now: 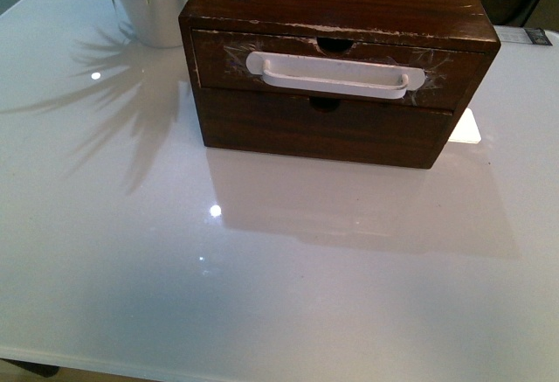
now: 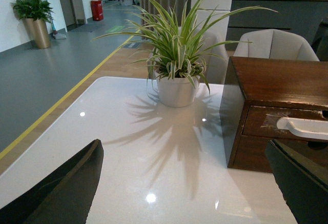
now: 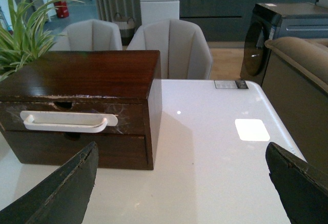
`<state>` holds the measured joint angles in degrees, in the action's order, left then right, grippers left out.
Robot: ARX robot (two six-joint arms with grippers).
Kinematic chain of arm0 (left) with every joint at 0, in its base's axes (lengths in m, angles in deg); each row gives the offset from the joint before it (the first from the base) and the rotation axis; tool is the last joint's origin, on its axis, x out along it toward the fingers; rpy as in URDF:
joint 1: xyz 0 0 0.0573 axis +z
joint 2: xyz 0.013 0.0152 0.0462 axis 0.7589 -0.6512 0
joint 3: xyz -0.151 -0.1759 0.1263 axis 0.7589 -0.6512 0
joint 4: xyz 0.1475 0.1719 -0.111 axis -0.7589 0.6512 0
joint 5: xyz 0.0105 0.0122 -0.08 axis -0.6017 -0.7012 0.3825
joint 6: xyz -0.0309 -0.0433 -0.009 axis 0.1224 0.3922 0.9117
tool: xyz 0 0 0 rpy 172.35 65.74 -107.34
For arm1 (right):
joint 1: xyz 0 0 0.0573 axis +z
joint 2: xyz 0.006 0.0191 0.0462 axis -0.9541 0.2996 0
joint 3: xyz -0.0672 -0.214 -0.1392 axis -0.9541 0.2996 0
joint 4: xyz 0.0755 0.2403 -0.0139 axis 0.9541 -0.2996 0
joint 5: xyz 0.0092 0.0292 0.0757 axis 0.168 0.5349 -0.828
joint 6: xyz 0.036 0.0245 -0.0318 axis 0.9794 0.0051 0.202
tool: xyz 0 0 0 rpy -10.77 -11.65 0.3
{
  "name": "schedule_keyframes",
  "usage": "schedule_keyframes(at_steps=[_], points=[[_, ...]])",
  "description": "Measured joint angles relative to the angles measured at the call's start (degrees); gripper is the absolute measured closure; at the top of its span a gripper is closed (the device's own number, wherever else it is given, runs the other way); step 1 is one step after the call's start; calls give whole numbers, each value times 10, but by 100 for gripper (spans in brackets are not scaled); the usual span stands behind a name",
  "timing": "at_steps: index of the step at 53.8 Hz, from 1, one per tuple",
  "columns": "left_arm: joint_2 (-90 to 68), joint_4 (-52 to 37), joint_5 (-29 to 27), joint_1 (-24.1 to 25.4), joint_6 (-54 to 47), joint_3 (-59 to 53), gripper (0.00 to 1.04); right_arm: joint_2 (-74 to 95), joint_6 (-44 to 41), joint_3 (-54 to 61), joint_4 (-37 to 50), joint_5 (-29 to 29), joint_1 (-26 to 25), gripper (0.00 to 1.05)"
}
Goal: Open drawer
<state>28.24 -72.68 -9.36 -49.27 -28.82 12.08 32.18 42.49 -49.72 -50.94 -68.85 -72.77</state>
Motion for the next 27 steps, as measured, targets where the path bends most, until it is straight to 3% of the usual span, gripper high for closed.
schedule_keyframes(at_steps=[27], points=[[0, 0, 0, 0, 0, 0, 8, 0, 0, 0, 0, 0, 0, 9]])
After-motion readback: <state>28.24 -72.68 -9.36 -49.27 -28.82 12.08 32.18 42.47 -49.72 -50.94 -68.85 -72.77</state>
